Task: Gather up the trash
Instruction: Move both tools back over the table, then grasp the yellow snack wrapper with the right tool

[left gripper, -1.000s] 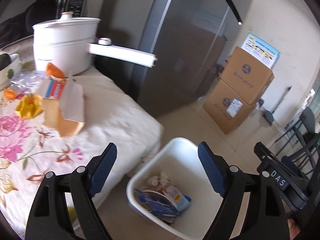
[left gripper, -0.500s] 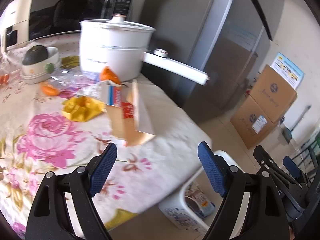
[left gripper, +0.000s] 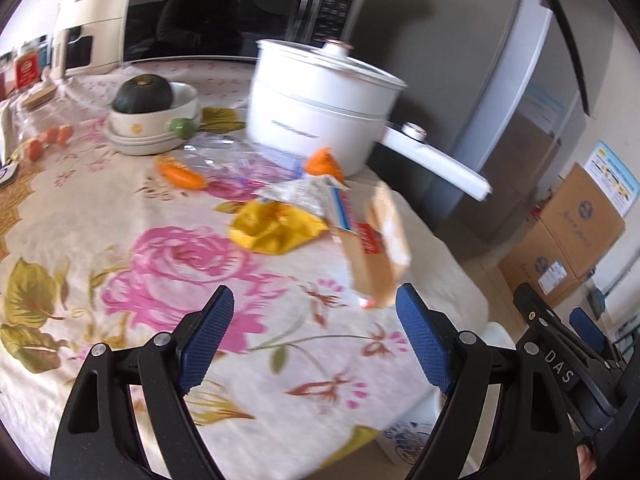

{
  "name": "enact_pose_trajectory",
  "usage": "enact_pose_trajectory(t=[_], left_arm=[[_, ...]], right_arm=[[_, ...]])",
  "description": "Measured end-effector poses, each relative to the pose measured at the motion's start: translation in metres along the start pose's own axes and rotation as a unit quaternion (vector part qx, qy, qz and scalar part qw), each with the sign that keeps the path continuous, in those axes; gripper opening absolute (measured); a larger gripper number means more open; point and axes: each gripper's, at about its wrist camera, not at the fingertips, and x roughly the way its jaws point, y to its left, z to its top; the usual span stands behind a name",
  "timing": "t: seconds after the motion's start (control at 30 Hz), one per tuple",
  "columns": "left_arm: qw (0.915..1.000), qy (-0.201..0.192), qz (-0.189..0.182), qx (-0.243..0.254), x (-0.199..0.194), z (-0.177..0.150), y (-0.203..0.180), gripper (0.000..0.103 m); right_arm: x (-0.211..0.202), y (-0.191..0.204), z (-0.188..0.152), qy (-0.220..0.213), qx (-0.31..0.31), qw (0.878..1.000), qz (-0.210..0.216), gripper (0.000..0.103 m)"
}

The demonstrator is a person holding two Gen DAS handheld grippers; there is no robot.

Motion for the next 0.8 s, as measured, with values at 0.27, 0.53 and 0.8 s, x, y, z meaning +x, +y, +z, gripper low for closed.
enact_pose_trajectory(t=[0.27,0.53,0.8], left_arm=[[0.9989,0.003,0.029,-0.035,-0.003,0.010,0.047,0.081],[0.9950,0.011,0.063,-0.077,-0.007,0.013,0.098,0.081],[0.9895,0.012,0.081,-0.119,-0.014,0.018,0.139,0.081]], right_arm=[[0.002,0.053,0.000,0.003,-0.034,0.999,0.034,0.096],[0.006,0.101,-0.001,0.013,-0.060,0.996,0.061,0.096],[0.012,0.149,-0.005,0.025,-0.098,0.991,0.087,0.096]])
